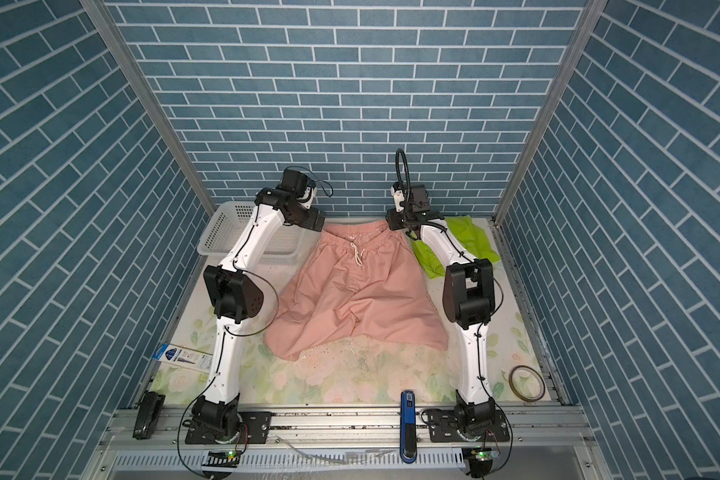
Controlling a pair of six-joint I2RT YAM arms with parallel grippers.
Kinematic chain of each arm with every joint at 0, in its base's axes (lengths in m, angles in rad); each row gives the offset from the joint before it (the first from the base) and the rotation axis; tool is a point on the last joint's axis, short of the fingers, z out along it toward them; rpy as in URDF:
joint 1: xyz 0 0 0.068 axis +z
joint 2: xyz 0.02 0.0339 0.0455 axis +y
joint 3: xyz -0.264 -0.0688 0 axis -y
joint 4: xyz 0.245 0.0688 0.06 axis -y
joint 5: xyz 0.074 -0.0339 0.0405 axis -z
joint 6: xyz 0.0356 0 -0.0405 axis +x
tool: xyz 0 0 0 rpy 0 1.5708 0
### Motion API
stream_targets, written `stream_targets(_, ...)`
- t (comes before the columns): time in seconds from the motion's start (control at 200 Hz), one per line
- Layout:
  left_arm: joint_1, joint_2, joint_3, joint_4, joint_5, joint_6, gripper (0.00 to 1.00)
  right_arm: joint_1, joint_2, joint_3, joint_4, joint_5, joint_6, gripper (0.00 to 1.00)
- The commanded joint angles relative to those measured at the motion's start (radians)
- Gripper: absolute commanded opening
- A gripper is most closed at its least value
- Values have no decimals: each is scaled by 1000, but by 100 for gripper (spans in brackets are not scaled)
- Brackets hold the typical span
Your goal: Fold and stack the shorts
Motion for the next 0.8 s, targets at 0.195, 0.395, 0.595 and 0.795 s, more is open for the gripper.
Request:
stream_targets(0.195, 14, -139, -207, -29, -43, 27, 100, -4, -298, -213, 58, -96, 47, 57)
stream_targets(0.395, 14, -123, -297, -12, -60, 30, 100, -3, -568, -590, 172, -132, 61, 60)
stream_targets(0.595, 16, -199, -483, 46, -69, 8, 100, -4, -662, -739, 180, -150, 52, 60)
stream_targets(0.795, 22, -322, -699, 55, -76, -44, 100, -3, -667, -781, 186, -156, 47, 60)
